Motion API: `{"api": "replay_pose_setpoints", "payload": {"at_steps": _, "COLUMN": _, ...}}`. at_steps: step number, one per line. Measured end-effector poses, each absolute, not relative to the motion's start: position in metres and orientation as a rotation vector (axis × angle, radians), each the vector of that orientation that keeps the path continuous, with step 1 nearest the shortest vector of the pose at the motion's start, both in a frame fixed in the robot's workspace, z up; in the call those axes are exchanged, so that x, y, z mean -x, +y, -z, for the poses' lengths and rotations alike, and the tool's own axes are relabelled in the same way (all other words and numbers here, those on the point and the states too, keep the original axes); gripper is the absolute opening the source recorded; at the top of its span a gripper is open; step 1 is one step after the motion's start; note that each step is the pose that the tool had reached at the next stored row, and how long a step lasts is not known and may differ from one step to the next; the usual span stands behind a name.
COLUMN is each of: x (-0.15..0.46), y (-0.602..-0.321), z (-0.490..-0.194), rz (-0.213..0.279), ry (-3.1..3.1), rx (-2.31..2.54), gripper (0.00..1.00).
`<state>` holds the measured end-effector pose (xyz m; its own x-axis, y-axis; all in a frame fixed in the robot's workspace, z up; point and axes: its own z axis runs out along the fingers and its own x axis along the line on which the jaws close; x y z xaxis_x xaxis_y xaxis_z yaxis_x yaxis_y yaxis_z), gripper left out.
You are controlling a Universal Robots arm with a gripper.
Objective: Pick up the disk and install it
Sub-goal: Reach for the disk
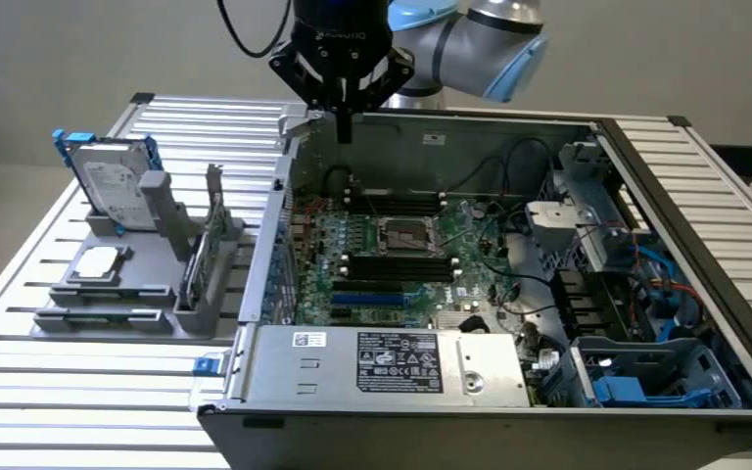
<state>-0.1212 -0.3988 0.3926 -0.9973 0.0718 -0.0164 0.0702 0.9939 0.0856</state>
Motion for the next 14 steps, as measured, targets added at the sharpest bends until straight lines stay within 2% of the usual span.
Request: {"api": "replay_pose_setpoints", "payload": {"at_steps": 14, "x": 0.173, "y": -0.383, "z": -0.391, "rz": -0.12, "ry": 3.118, "rx": -0.111, "gripper": 0.11}}
